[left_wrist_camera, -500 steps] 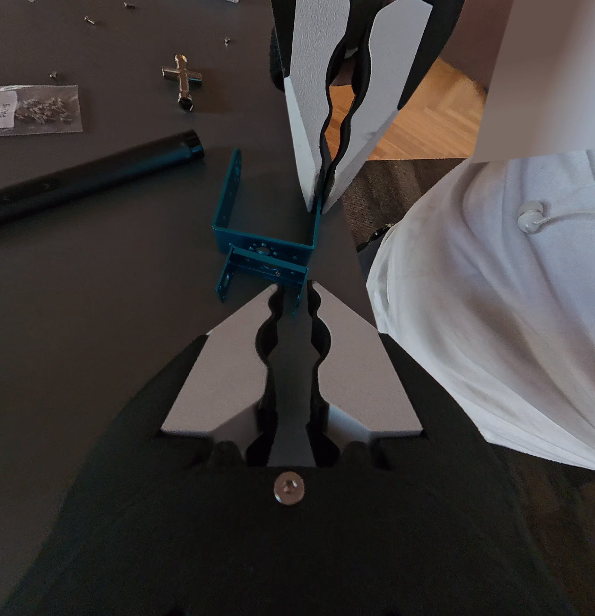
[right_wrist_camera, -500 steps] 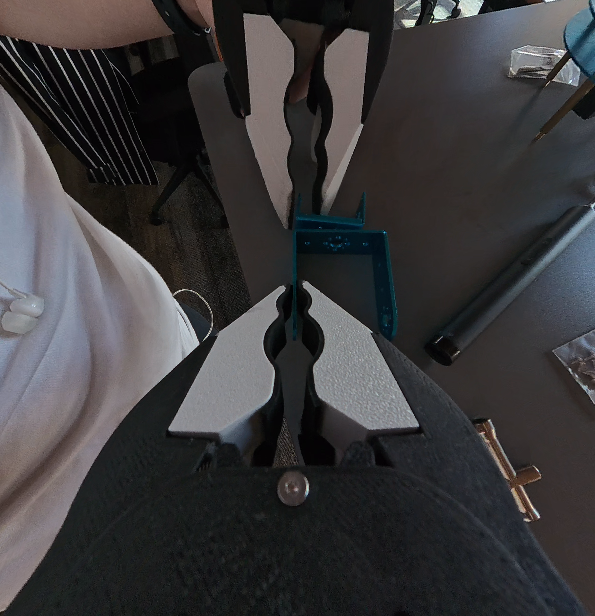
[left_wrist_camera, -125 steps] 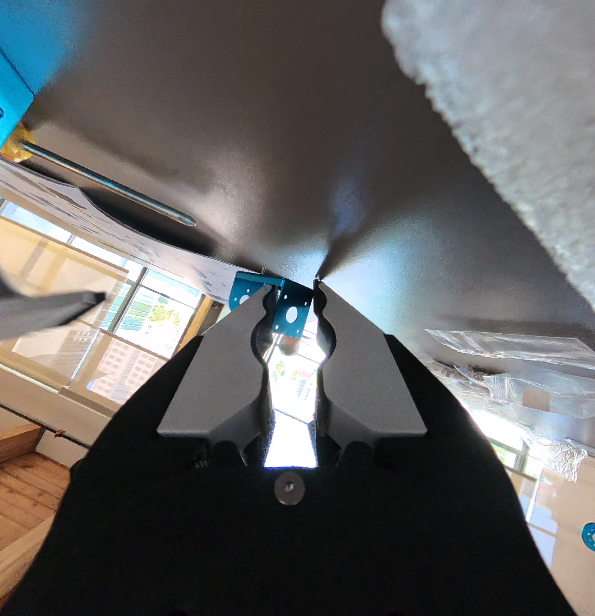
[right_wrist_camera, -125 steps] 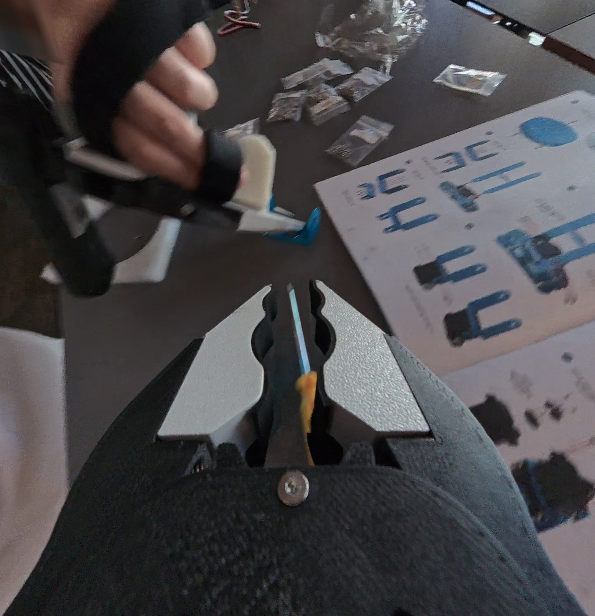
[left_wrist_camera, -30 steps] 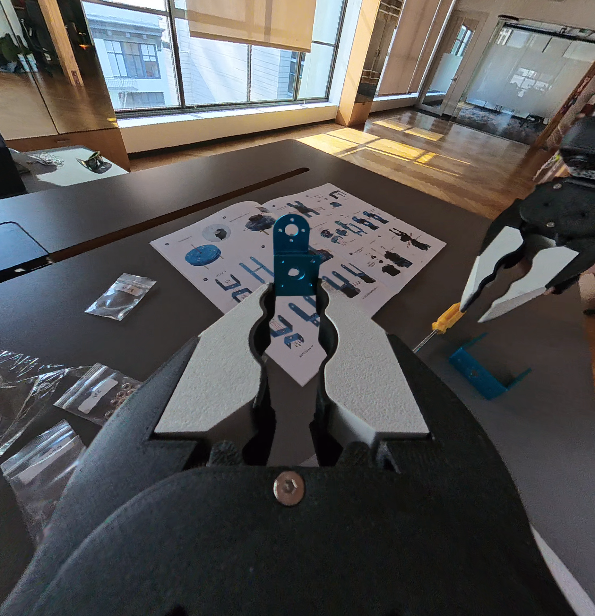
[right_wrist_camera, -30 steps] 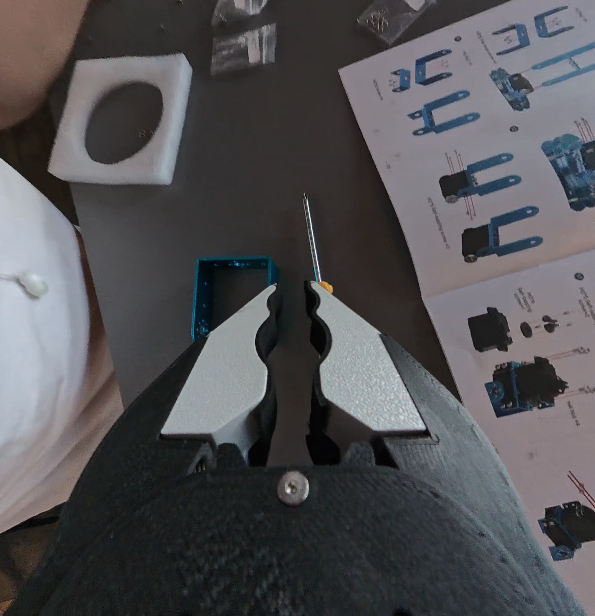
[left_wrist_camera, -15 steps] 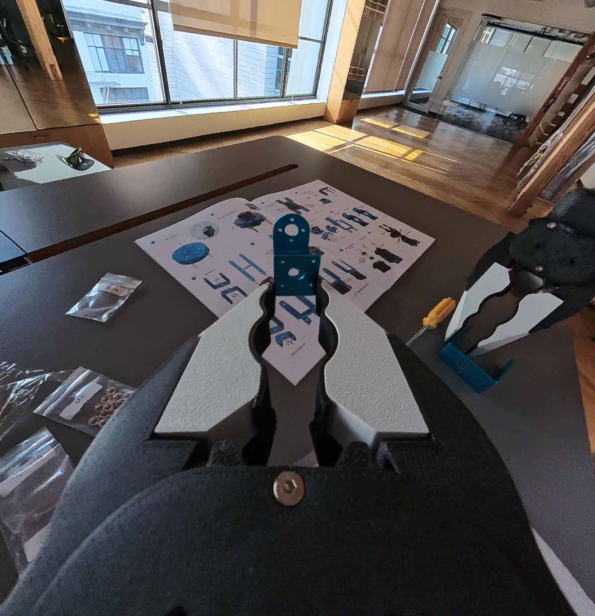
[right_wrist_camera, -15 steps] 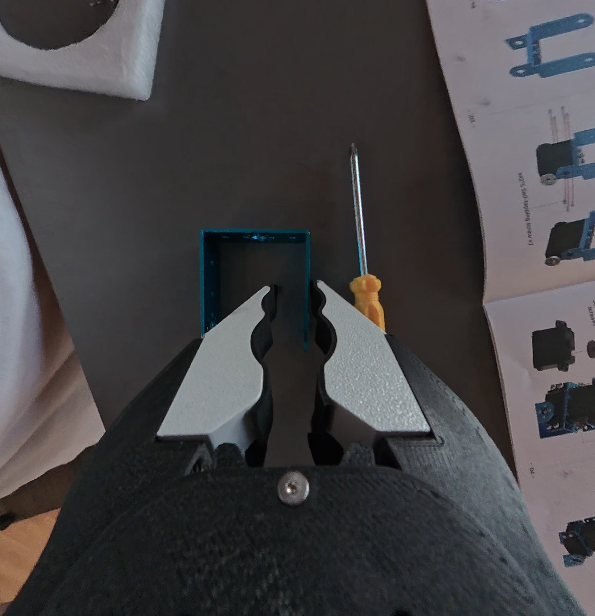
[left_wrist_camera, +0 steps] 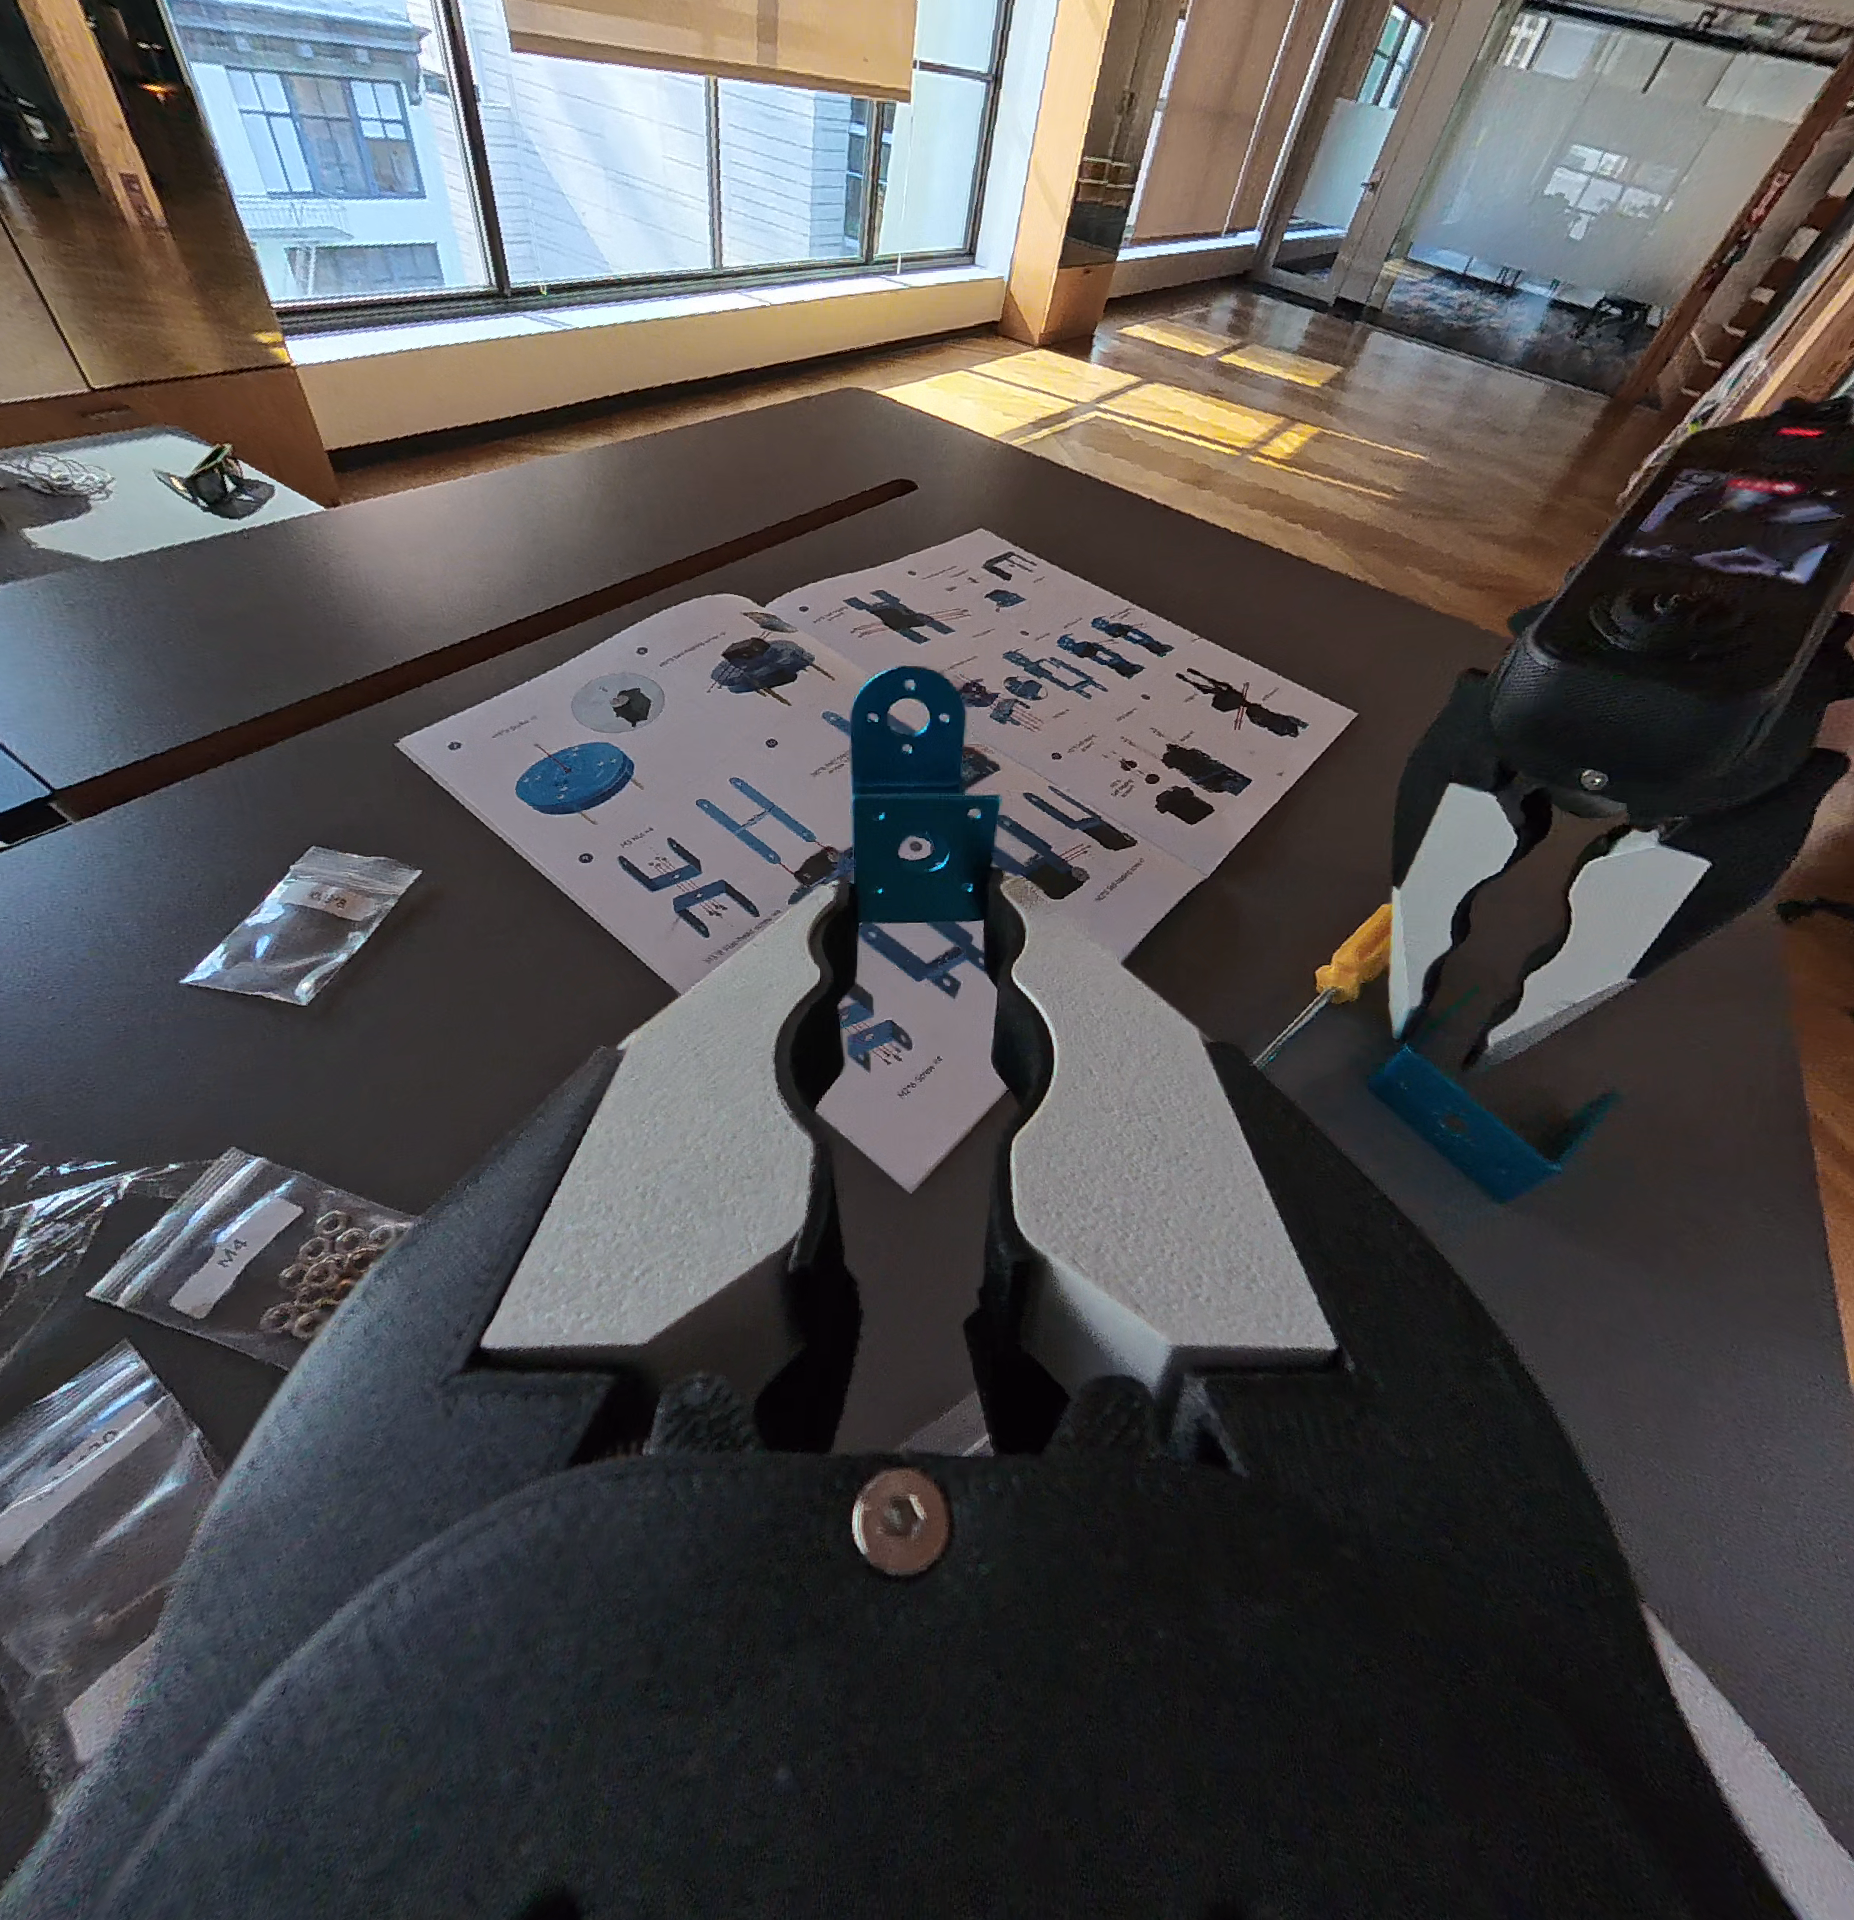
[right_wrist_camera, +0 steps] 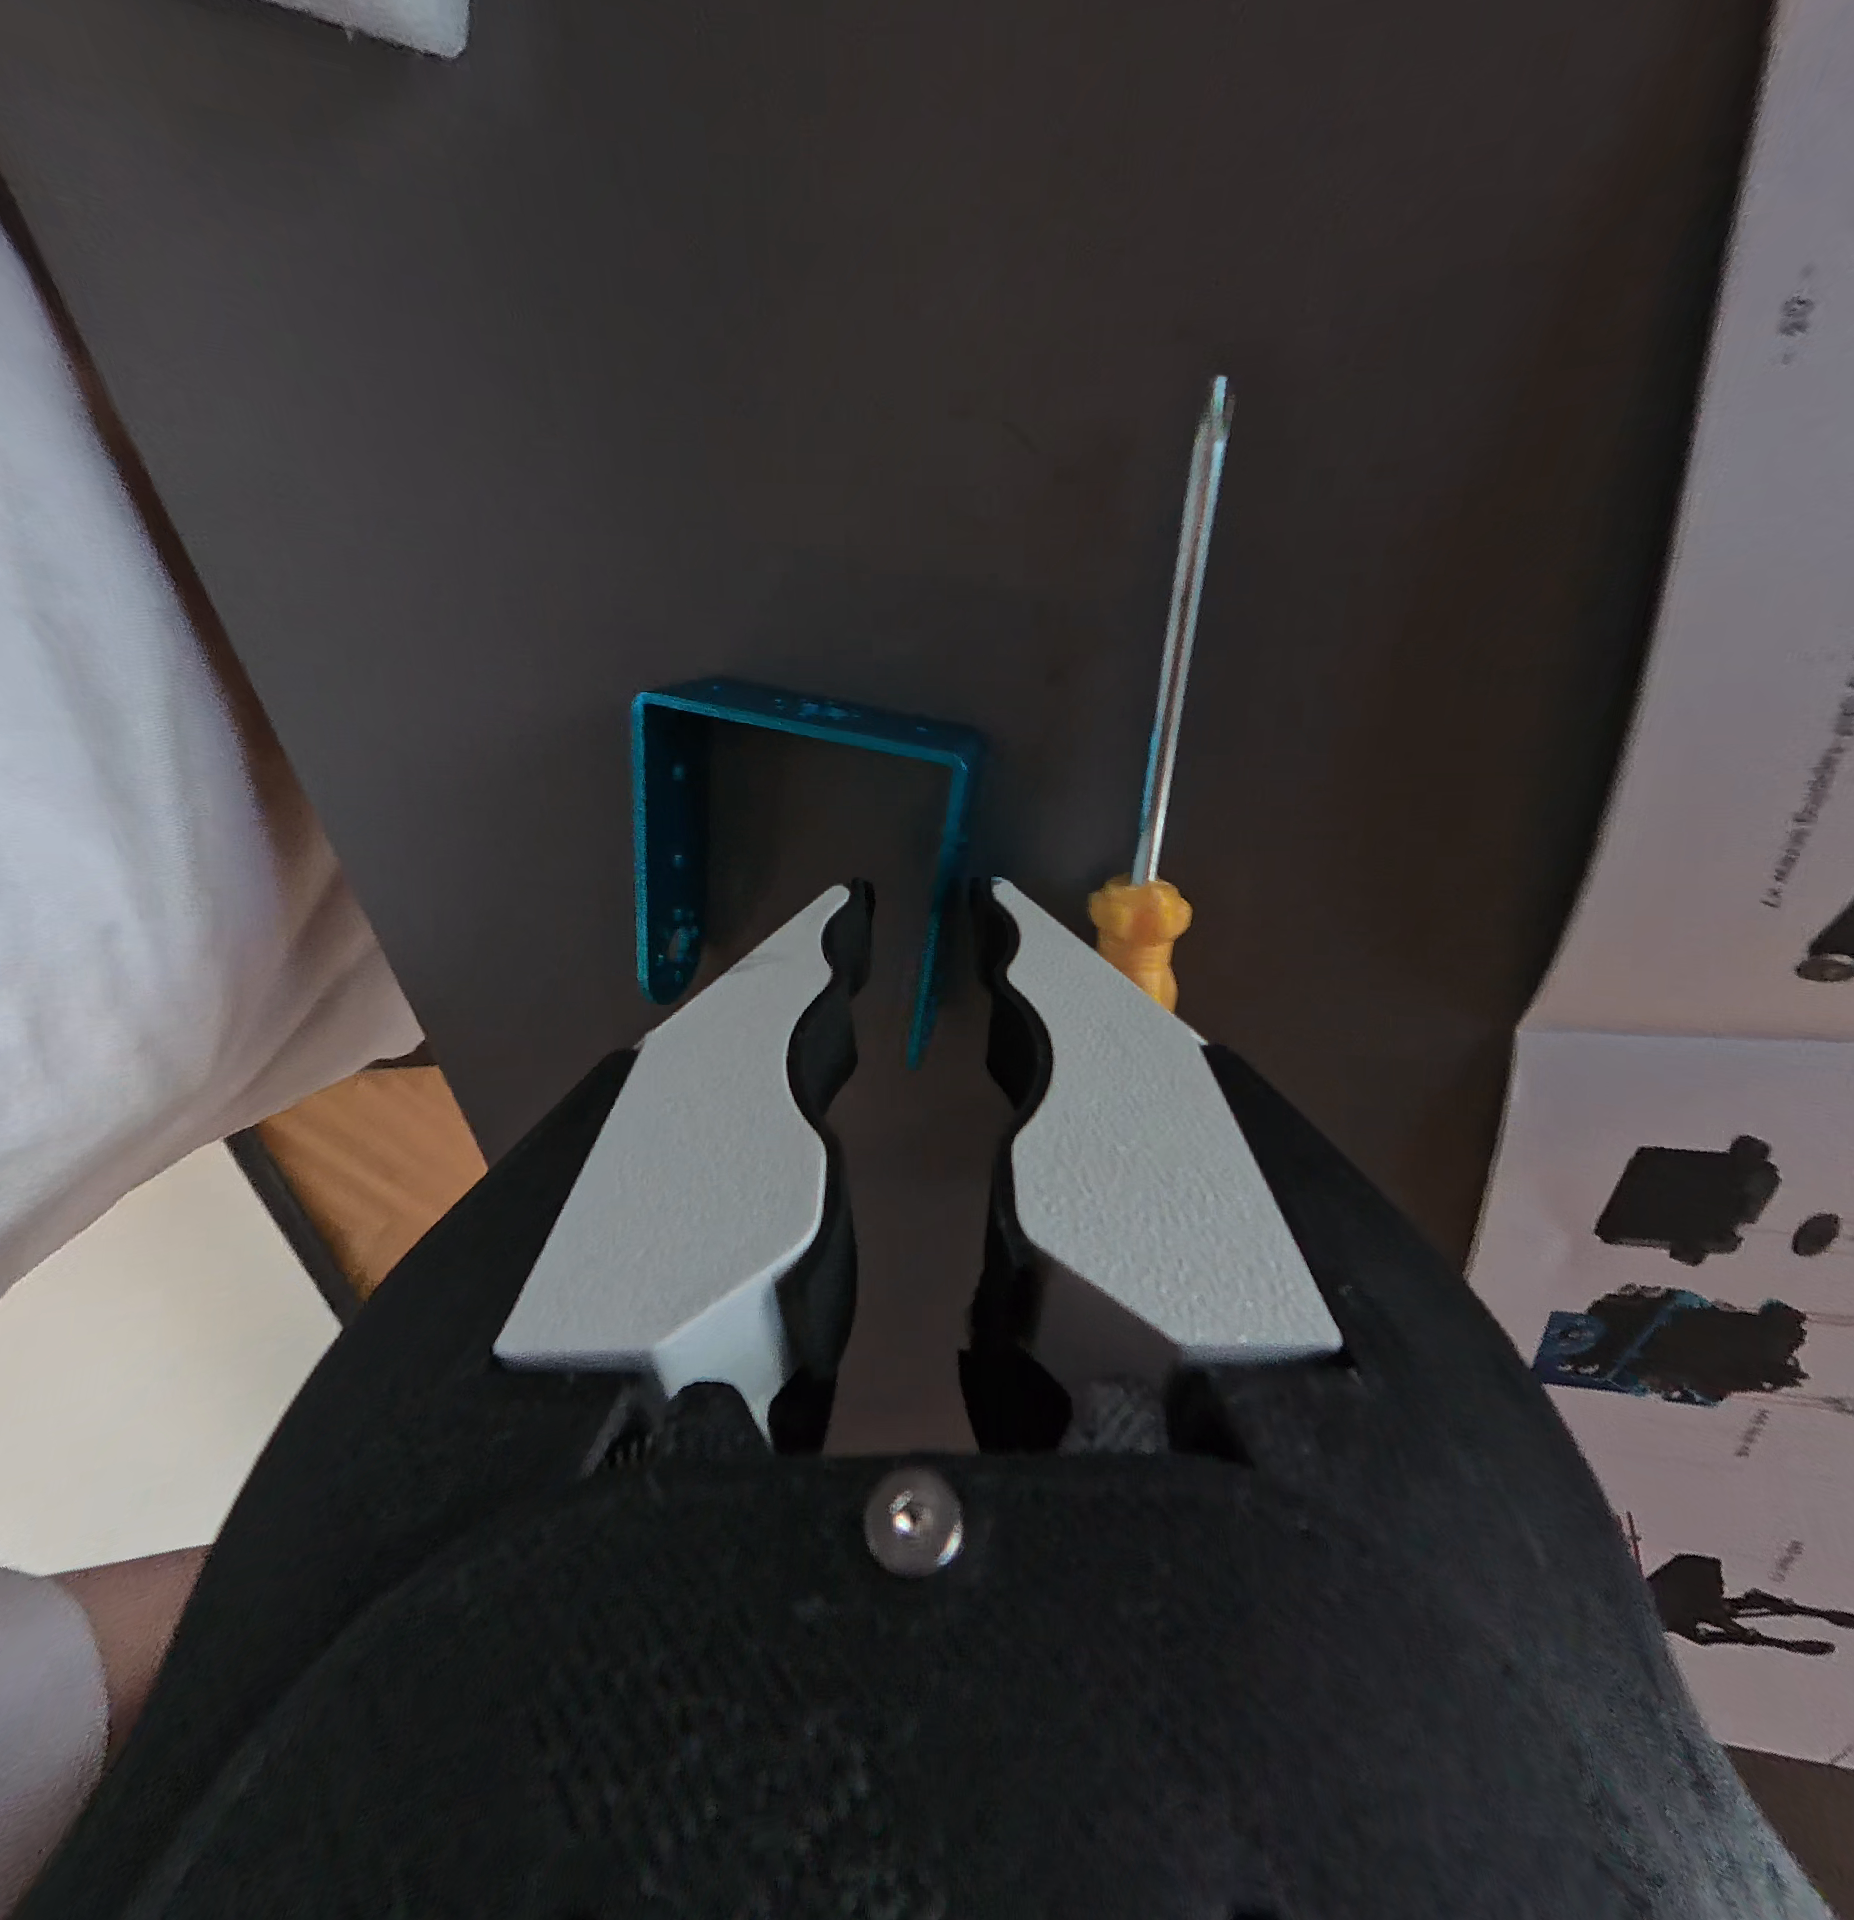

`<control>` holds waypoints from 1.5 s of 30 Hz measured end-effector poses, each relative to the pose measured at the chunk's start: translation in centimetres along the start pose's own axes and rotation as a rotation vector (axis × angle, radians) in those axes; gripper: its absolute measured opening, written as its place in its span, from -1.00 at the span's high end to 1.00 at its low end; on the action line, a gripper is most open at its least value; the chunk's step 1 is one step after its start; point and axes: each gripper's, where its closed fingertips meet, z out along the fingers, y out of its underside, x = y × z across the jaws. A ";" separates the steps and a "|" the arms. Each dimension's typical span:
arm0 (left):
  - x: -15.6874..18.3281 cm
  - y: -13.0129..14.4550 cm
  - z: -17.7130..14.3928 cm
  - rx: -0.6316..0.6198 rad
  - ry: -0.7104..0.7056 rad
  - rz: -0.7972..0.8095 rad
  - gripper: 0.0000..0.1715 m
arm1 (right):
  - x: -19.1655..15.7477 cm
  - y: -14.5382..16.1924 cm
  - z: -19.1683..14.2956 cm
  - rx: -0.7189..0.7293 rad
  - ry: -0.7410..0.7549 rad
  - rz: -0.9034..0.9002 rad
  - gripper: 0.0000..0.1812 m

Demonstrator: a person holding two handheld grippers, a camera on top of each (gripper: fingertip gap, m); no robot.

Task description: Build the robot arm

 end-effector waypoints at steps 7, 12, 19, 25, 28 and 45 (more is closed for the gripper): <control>-0.5 0.1 -0.1 -0.005 -0.018 -0.014 0.73 | 0.6 -1.0 0.6 -0.018 0.097 -0.027 0.97; -0.8 0.0 -0.3 0.005 -0.025 -0.025 0.73 | 1.1 -1.7 0.6 0.041 0.135 -0.008 1.00; -1.5 -0.2 -0.6 0.033 -0.033 -0.053 0.73 | 1.6 -3.8 -0.6 0.333 0.222 0.030 1.00; -1.7 -0.1 -0.5 0.037 -0.040 -0.066 0.73 | 4.4 -6.5 -4.6 0.771 0.301 0.150 1.00; -1.7 -0.3 -0.6 0.043 -0.044 -0.064 0.73 | 7.0 -7.4 -7.9 0.991 0.404 0.214 1.00; -0.3 -3.2 -2.1 0.190 -0.016 -0.051 0.73 | 9.3 -14.6 -12.8 1.249 0.868 0.015 1.00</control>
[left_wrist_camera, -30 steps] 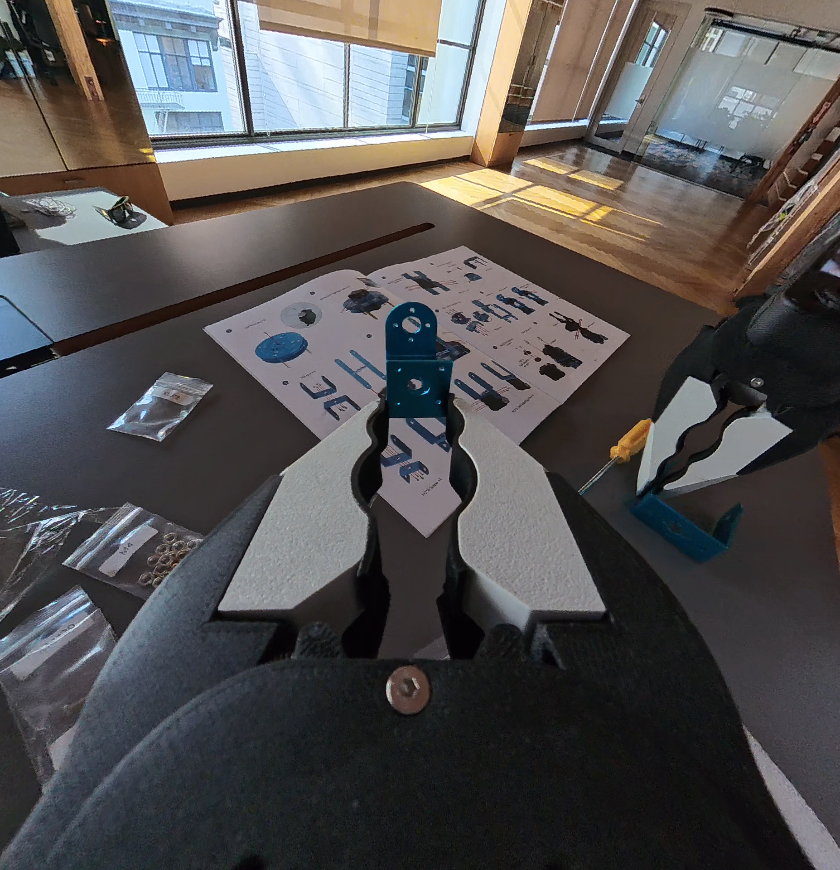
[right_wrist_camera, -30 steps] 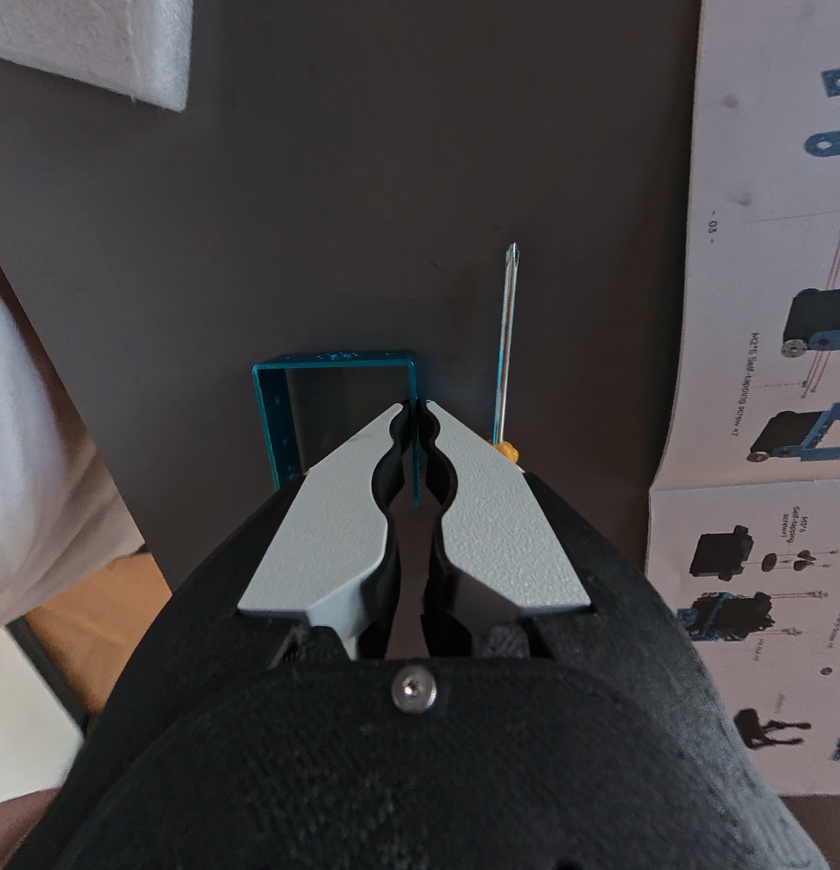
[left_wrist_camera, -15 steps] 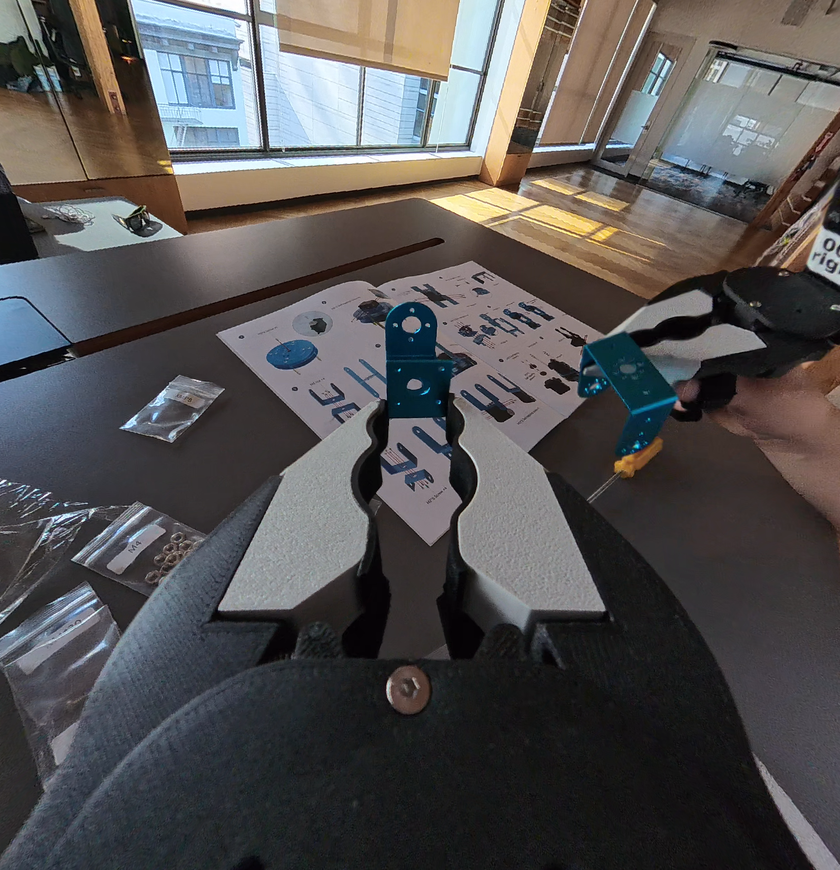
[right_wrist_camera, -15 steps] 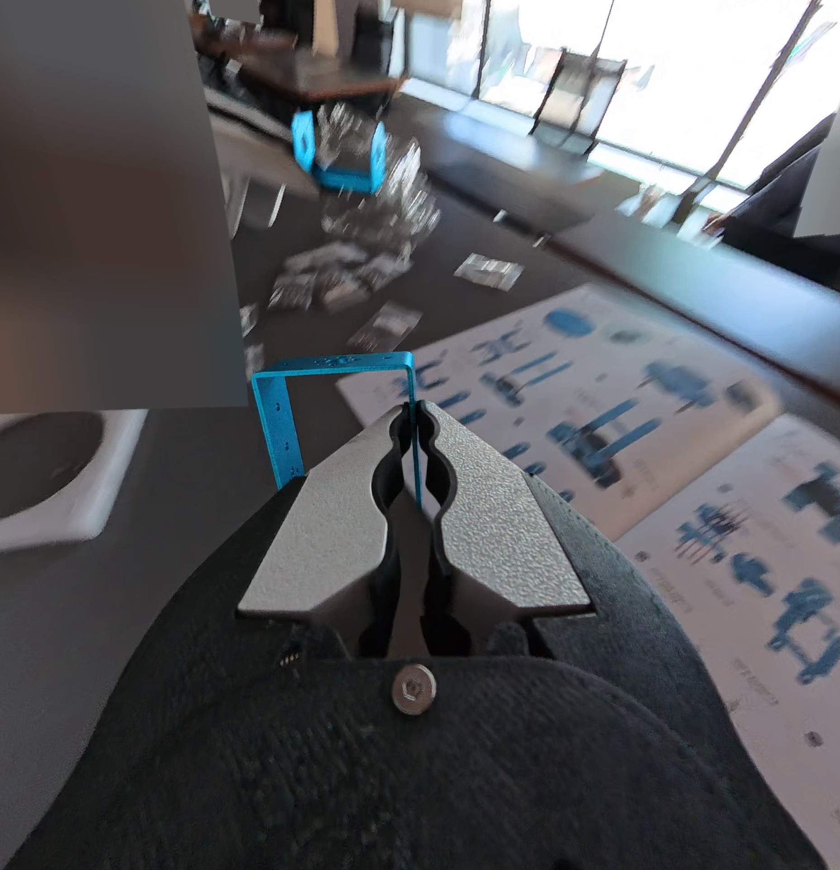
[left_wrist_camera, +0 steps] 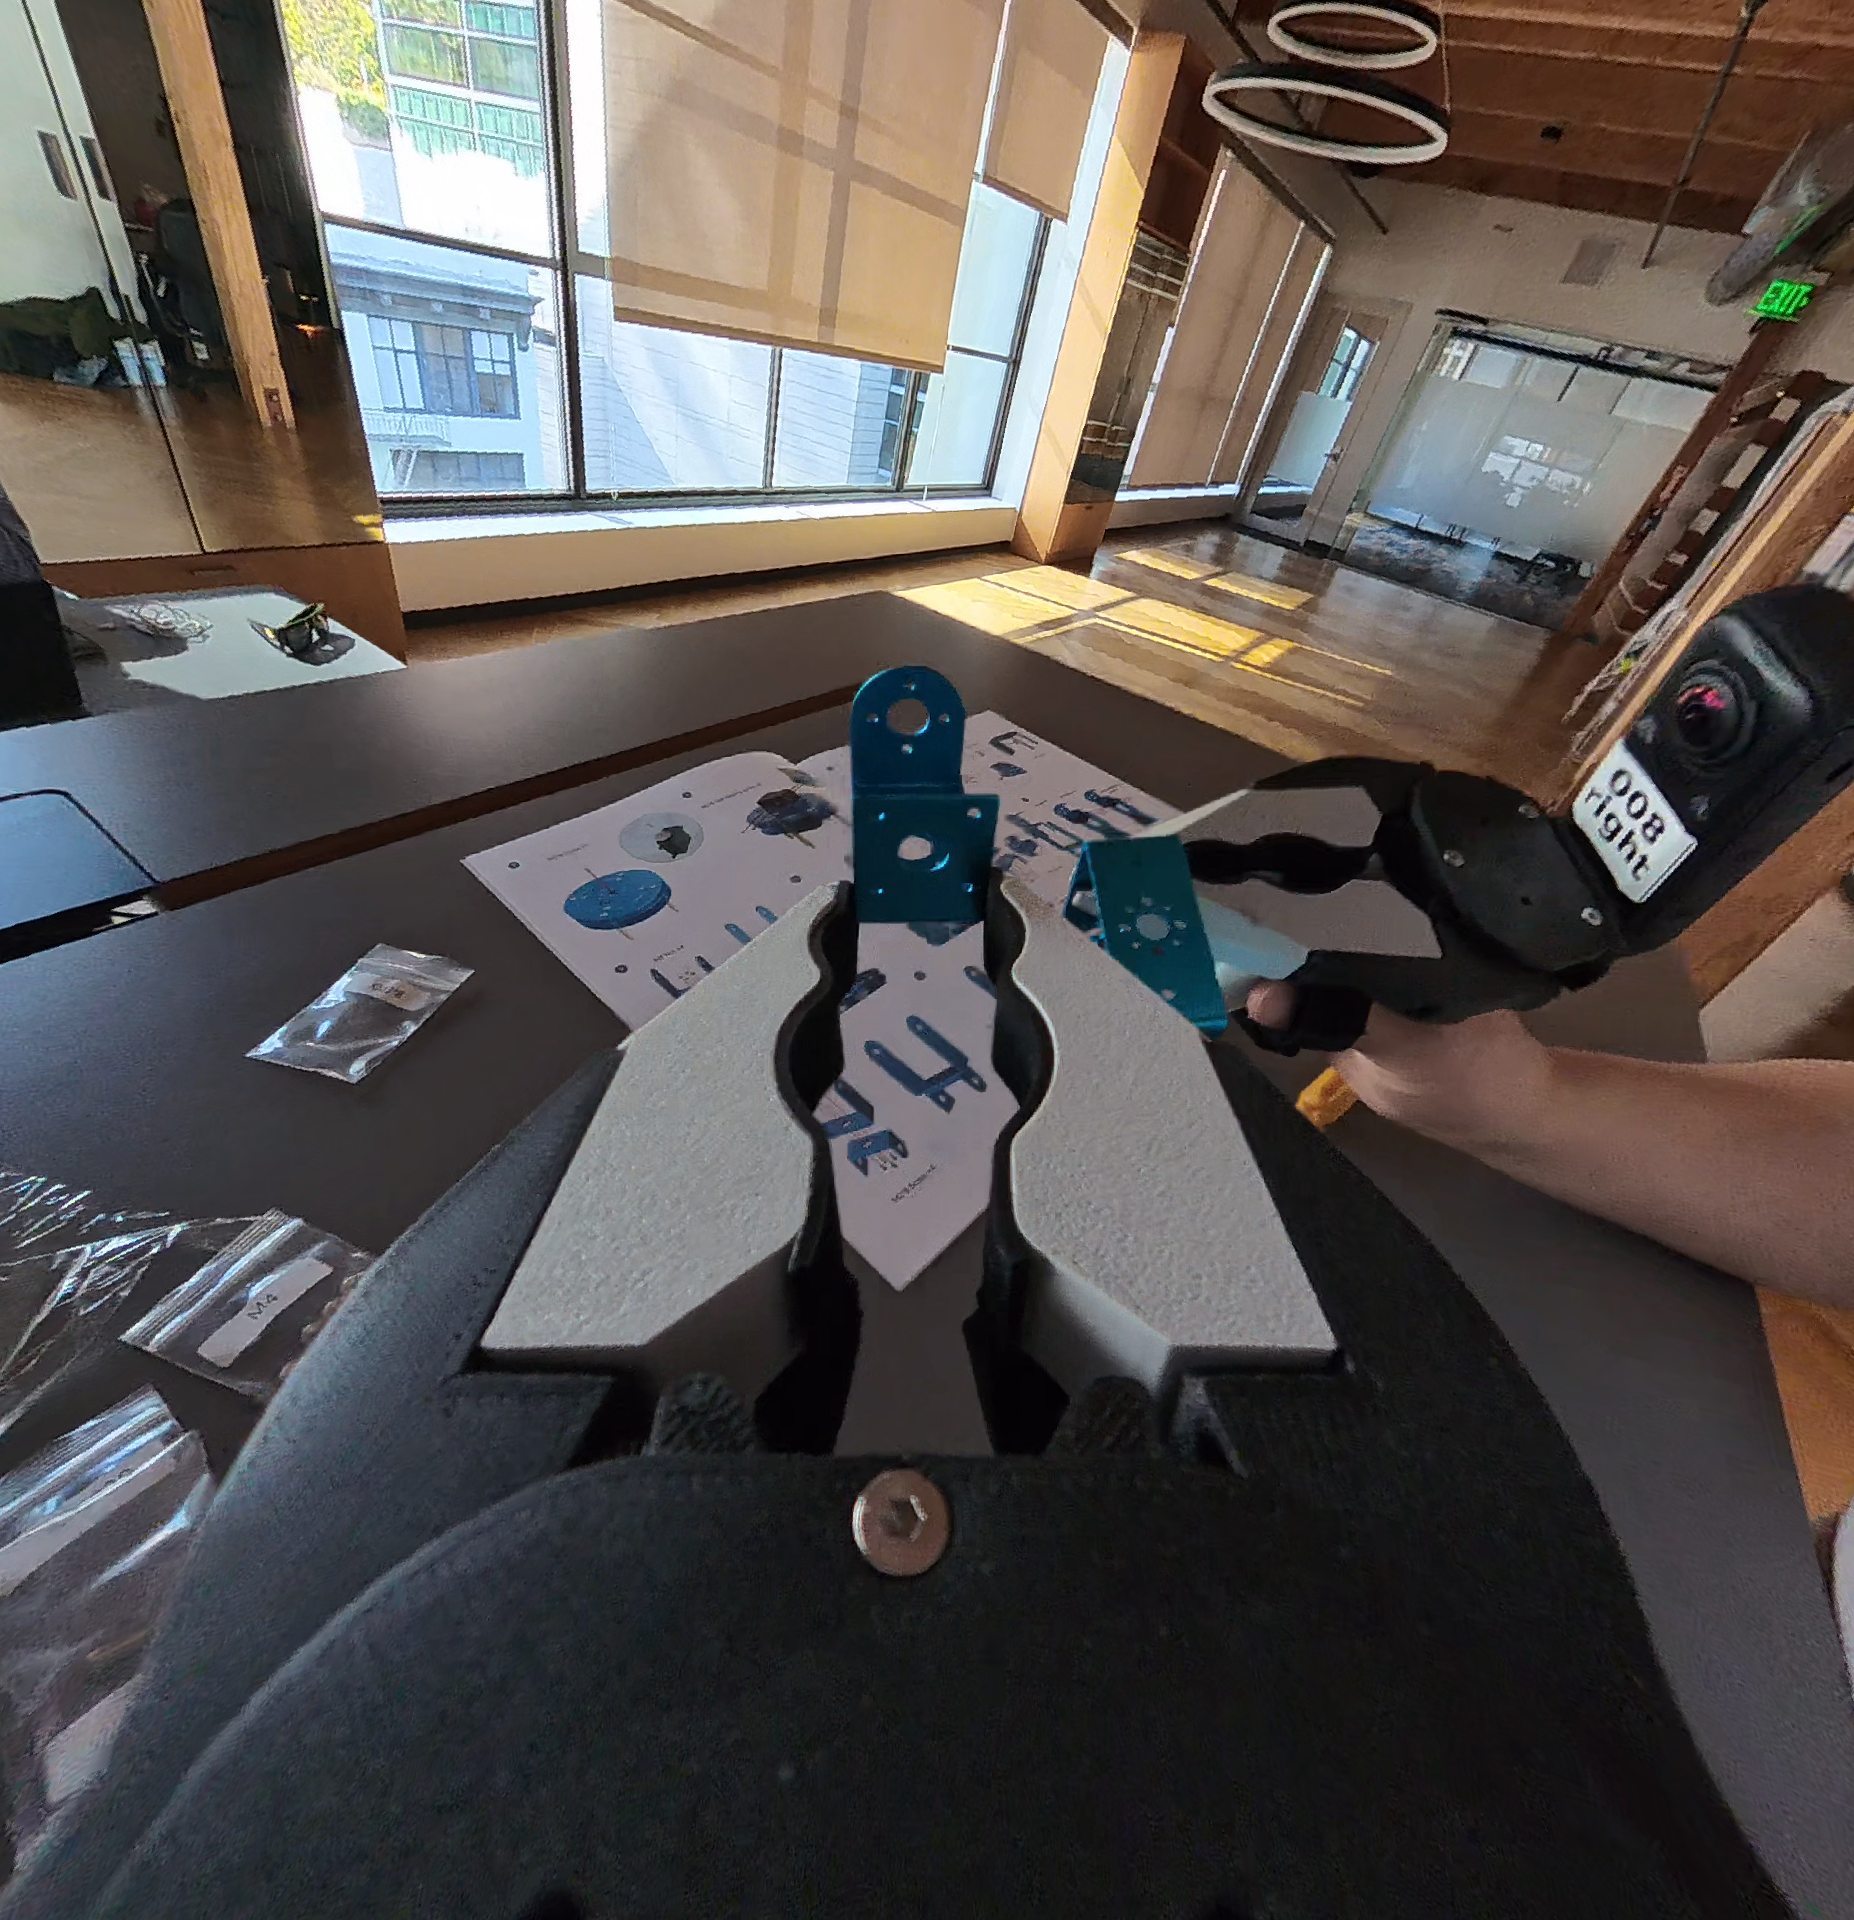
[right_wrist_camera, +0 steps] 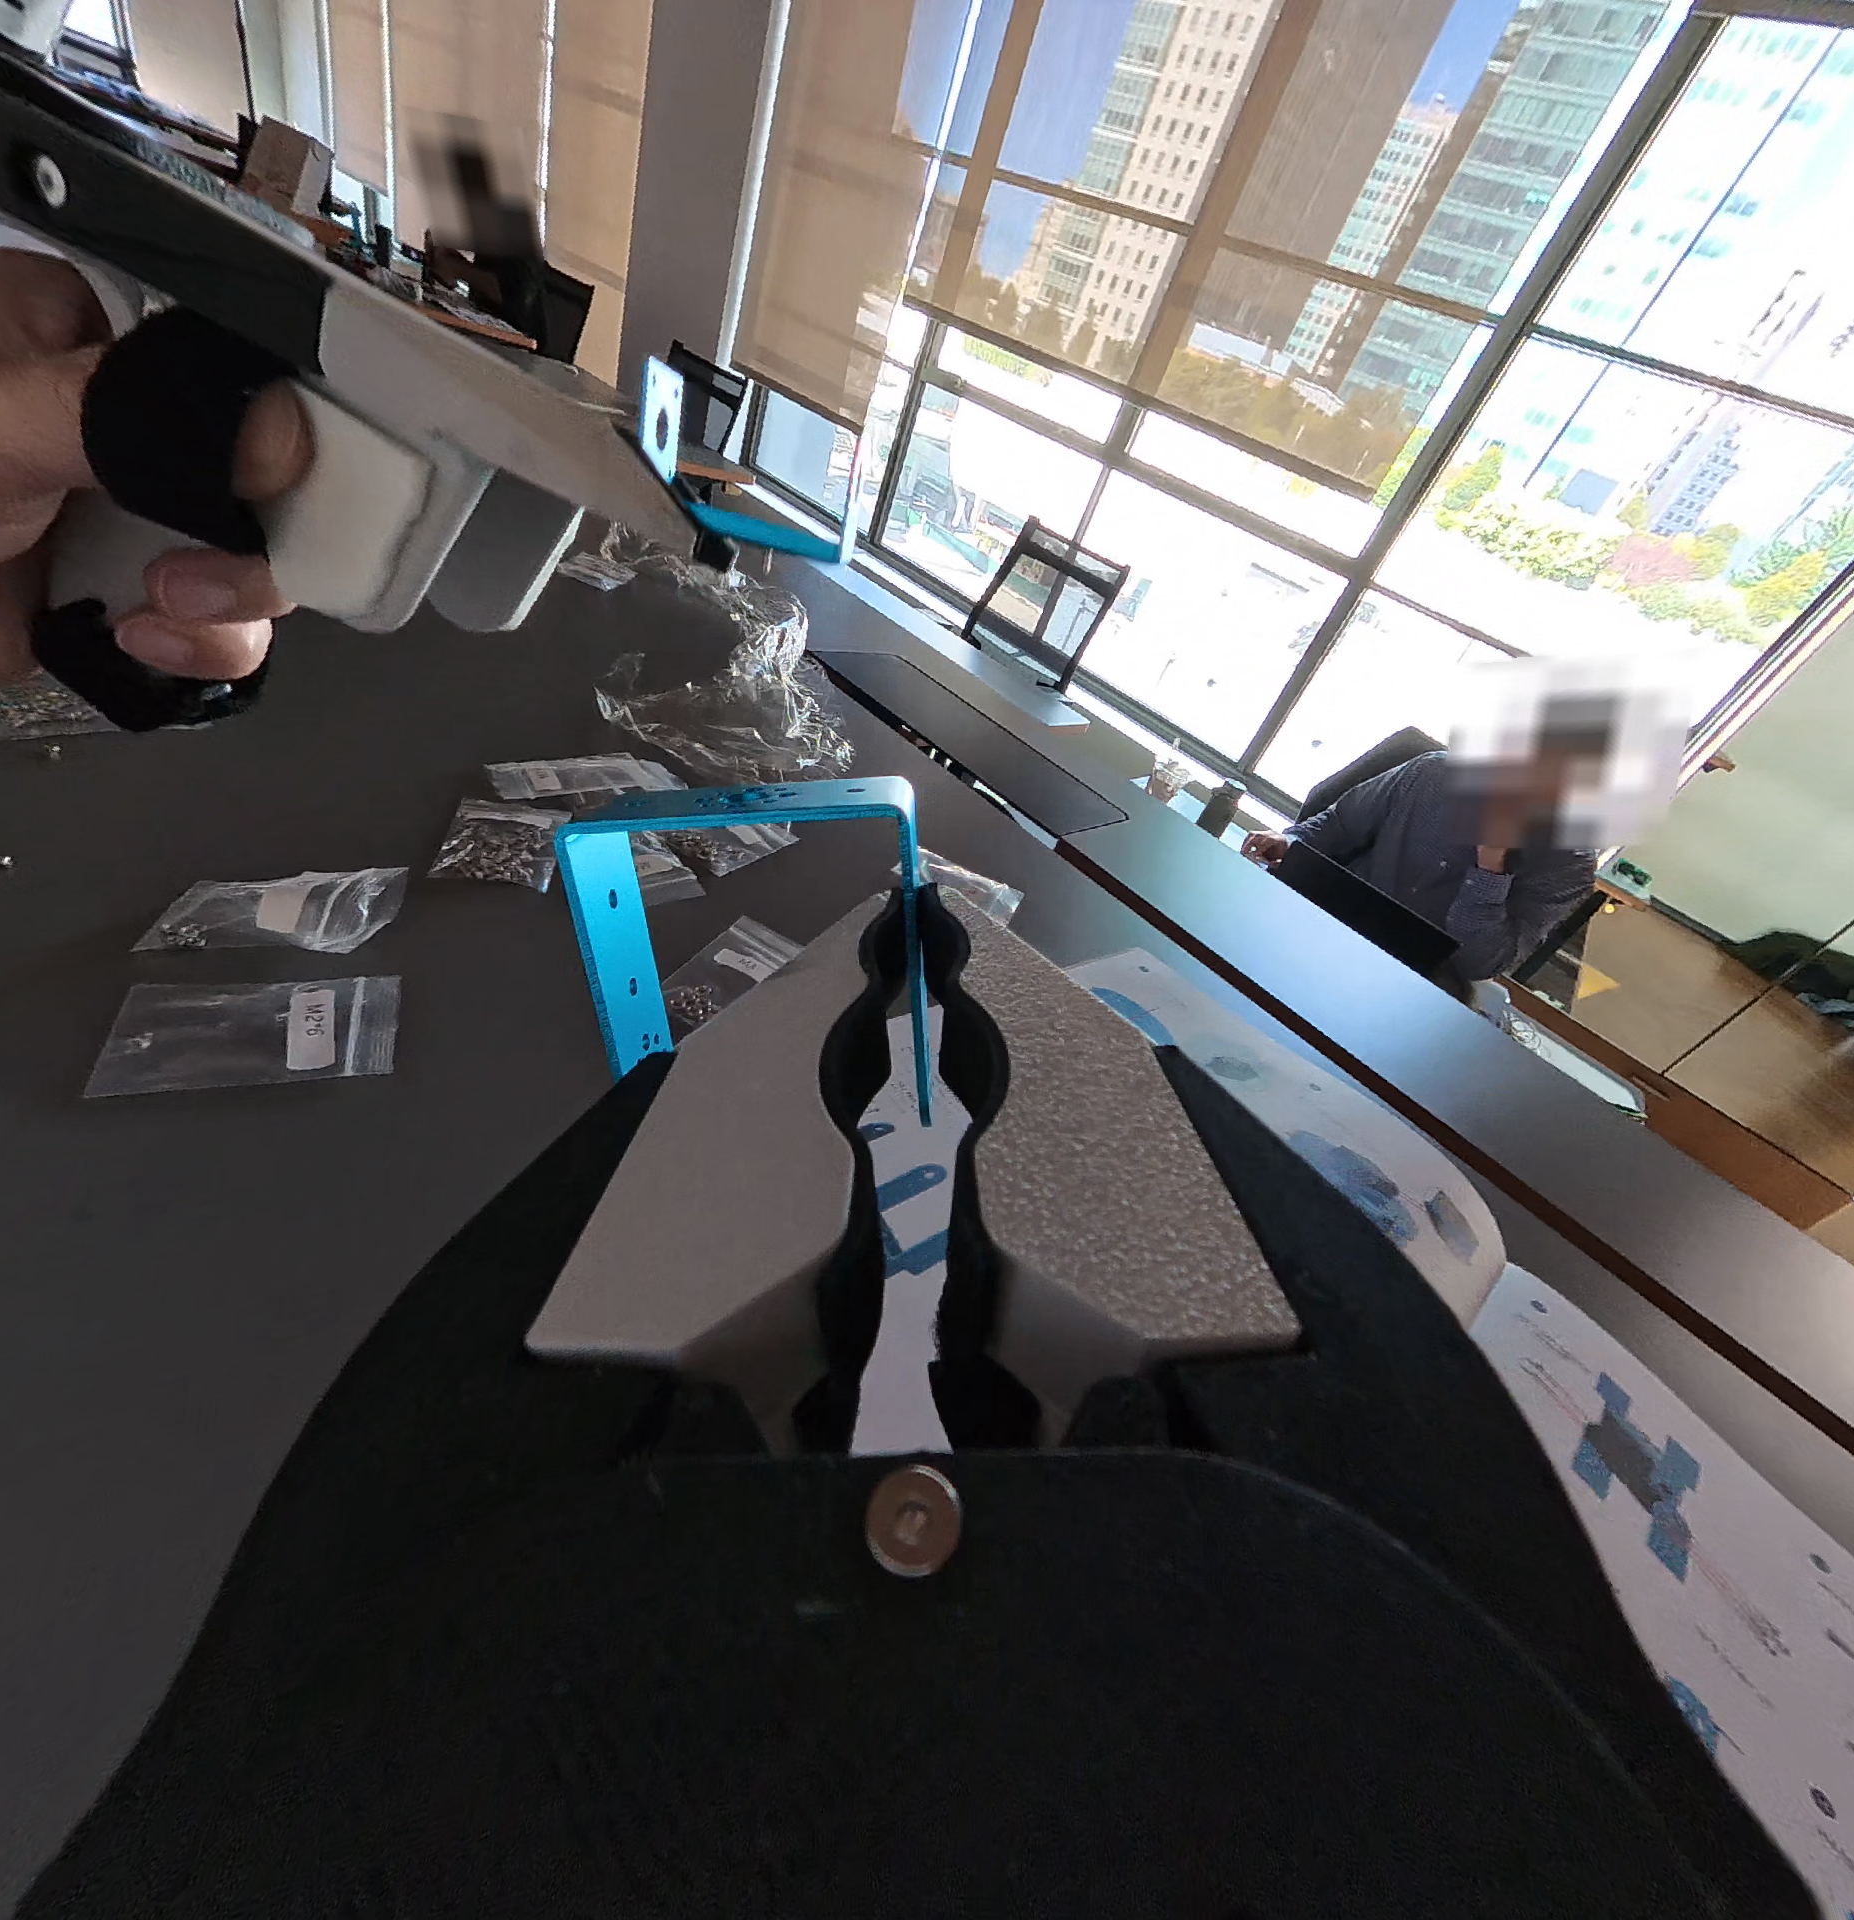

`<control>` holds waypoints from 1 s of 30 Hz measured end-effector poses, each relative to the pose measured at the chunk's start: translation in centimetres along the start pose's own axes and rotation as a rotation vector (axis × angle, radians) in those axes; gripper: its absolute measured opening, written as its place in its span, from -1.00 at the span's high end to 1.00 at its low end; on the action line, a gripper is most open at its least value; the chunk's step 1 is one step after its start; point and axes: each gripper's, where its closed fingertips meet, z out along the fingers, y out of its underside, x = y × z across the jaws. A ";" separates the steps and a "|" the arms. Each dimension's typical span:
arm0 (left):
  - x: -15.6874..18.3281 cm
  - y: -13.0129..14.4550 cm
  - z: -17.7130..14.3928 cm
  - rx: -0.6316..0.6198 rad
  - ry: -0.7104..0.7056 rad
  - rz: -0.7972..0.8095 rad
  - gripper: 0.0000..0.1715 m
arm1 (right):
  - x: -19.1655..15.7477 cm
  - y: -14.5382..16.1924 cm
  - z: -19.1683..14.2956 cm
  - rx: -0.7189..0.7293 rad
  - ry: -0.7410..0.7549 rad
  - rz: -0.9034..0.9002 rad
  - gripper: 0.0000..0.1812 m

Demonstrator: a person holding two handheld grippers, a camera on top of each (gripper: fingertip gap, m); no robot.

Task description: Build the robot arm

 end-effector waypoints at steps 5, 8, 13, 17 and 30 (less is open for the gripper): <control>1.8 -0.3 0.5 0.026 0.053 -0.005 0.73 | 0.4 -0.5 -0.5 0.057 0.024 0.044 1.00; 2.2 -0.3 0.7 0.027 0.055 0.009 0.73 | 0.7 -0.7 -1.1 0.084 0.046 0.061 1.00; 2.4 -0.8 0.4 0.055 0.050 0.043 0.74 | 1.2 -1.2 -2.0 0.109 0.095 -0.022 1.00; 3.1 -1.0 0.6 0.065 0.046 0.064 0.74 | 1.1 -1.3 -1.7 0.106 0.103 0.023 1.00; 6.5 0.6 2.8 0.054 0.065 0.011 0.74 | 0.9 -1.0 -1.1 0.078 0.128 0.135 1.00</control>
